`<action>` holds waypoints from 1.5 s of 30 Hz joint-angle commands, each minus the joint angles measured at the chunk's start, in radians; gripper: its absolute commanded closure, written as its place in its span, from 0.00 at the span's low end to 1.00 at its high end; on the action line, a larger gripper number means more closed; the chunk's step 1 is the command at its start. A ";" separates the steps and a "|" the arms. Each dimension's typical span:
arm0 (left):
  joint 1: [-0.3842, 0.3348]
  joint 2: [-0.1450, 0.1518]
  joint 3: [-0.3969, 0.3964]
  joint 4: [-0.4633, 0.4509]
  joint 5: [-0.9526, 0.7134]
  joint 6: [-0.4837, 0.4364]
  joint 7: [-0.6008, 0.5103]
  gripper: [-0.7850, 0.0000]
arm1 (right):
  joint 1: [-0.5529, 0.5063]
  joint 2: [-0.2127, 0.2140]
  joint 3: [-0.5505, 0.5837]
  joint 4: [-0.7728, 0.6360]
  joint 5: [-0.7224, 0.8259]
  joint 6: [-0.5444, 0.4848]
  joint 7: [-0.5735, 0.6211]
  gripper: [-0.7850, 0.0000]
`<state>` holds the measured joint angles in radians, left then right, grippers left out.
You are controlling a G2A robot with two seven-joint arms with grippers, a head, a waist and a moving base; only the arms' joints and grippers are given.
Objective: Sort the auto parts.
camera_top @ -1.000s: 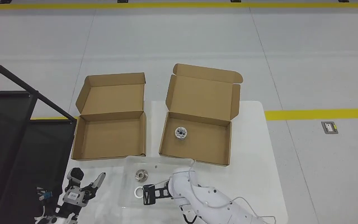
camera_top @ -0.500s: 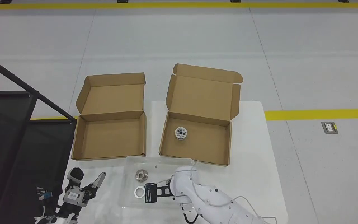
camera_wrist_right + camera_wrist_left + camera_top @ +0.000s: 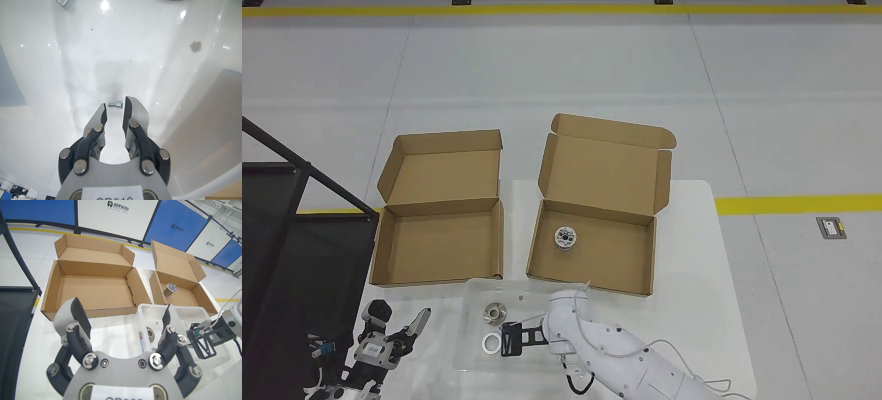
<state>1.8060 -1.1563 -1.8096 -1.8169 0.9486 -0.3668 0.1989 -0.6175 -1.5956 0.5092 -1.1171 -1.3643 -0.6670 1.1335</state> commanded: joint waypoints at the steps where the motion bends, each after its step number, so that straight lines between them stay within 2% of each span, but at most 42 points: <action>1: 0.000 0.000 0.000 0.000 0.000 0.000 0.000 0.00 | 0.006 -0.006 -0.006 0.014 0.001 -0.001 -0.003 0.73; 5: 0.000 0.000 0.000 0.000 0.000 0.000 0.000 0.00 | 0.018 -0.019 -0.017 0.043 0.008 -0.002 -0.002 0.78; 8: 0.000 0.000 0.000 0.000 0.000 0.000 0.000 0.00 | 0.024 -0.027 -0.021 0.063 0.011 0.000 -0.005 0.88; 10: 0.000 0.000 0.000 0.000 0.000 0.000 0.000 0.00 | 0.028 -0.031 -0.022 0.073 0.014 0.004 -0.005 1.00; 20: 0.000 0.000 0.000 0.000 0.000 0.000 0.000 0.00 | 0.023 -0.033 -0.007 0.059 -0.002 0.024 -0.008 1.00; 28: 0.000 0.000 0.000 0.000 0.000 0.000 0.000 0.00 | -0.039 0.014 0.068 -0.090 -0.066 0.012 -0.080 1.00; 34: 0.000 0.000 0.000 0.000 0.000 0.000 0.000 0.00 | -0.164 0.091 0.216 -0.305 -0.156 -0.041 -0.275 1.00; 37: 0.000 0.000 0.000 0.000 0.000 0.000 0.000 0.00 | -0.249 0.133 0.313 -0.410 -0.221 -0.065 -0.434 1.00; 39: 0.000 0.000 0.000 0.000 0.000 0.000 0.000 0.00 | -0.312 0.157 0.385 -0.467 -0.255 -0.045 -0.551 1.00; 43: 0.000 0.000 0.000 0.000 0.000 0.000 0.000 0.00 | -0.413 0.195 0.511 -0.536 -0.298 -0.052 -0.814 1.00; 45: 0.000 0.000 0.000 0.000 0.000 0.000 0.000 0.00 | -0.428 0.201 0.529 -0.539 -0.305 -0.048 -0.851 1.00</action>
<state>1.8060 -1.1562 -1.8096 -1.8169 0.9486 -0.3668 0.1989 -1.0447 -1.3956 1.0353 -1.6569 -1.6686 -0.7163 0.2952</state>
